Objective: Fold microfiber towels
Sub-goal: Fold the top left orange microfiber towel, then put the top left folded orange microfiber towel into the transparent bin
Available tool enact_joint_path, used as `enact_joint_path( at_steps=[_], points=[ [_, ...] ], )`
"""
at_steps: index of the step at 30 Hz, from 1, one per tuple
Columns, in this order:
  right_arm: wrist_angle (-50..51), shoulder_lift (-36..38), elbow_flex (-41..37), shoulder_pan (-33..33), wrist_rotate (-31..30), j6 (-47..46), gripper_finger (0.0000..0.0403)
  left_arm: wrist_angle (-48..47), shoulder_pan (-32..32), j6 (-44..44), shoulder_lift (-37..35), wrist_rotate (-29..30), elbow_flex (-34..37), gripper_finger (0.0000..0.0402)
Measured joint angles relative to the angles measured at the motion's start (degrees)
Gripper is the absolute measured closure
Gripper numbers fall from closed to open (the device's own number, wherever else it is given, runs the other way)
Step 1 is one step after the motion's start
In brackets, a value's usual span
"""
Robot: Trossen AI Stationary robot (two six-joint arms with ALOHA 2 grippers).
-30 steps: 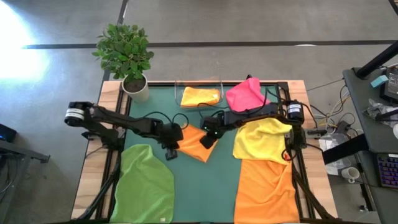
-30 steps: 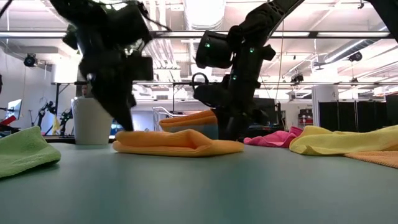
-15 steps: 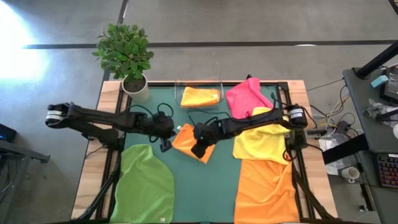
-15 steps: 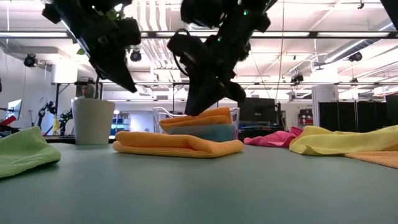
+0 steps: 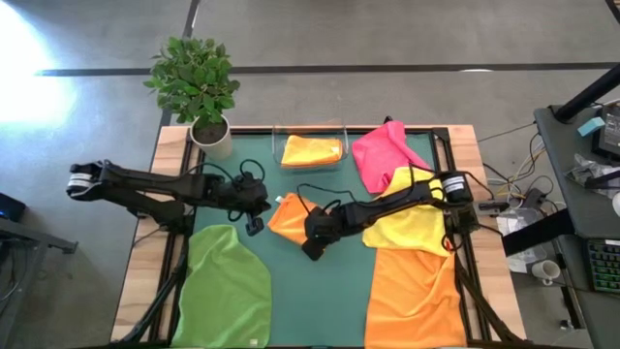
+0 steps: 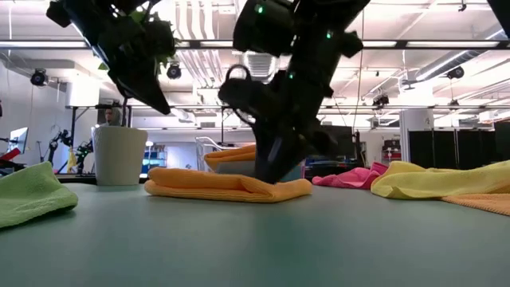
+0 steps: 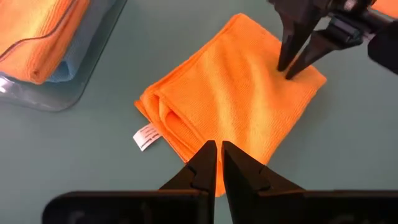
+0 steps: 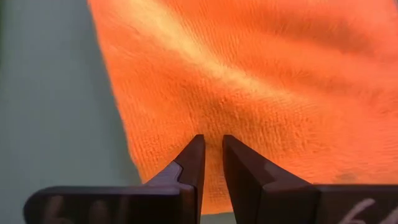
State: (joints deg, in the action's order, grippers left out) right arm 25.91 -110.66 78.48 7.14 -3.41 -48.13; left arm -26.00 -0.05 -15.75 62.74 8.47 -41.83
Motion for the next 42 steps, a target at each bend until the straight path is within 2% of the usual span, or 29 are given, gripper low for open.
enact_joint_path(
  at_steps=[5, 10, 18, 24, 31, 35, 39, 42],
  points=[
    [0.31, -1.54, 0.11, 0.62, 3.3, -1.29, 0.0354, 0.0, 0.0, 0.03, 1.25, -0.03, 0.03, 0.0391],
    [7.6, -0.89, 0.22, 0.89, 3.8, -1.45, 0.0354, 0.01, 0.0, 0.08, 3.25, -2.02, 0.07, 0.0391],
    [25.92, 1.79, -0.1, 0.89, 3.01, 9.76, 0.0354, -0.06, -0.02, 0.09, 6.85, -8.78, 0.07, 0.0391],
    [25.87, 4.09, 0.69, 2.12, 1.33, 16.12, 0.0354, 0.0, -0.02, 0.09, 9.61, -10.75, 0.07, 0.0391],
    [25.85, 10.26, 1.38, 5.81, -4.51, 14.91, 0.0354, -0.02, -0.02, 0.31, 11.84, -10.8, 0.07, 0.0391],
    [26.0, 15.75, 1.19, 8.81, -11.44, 13.4, 0.0354, 0.1, -0.02, 3.83, 12.55, -10.91, 0.05, 0.0387],
    [26.5, 21.07, 0.95, 11.63, -19.5, 11.85, 0.0354, -0.04, -0.02, 5.65, 12.73, -10.71, -0.33, 0.0362],
    [26.93, 24.48, 0.46, 13.43, -22.82, 11.39, 0.0353, -0.31, -0.02, 5.68, 12.58, -8.71, -0.45, 0.0331]
  ],
)
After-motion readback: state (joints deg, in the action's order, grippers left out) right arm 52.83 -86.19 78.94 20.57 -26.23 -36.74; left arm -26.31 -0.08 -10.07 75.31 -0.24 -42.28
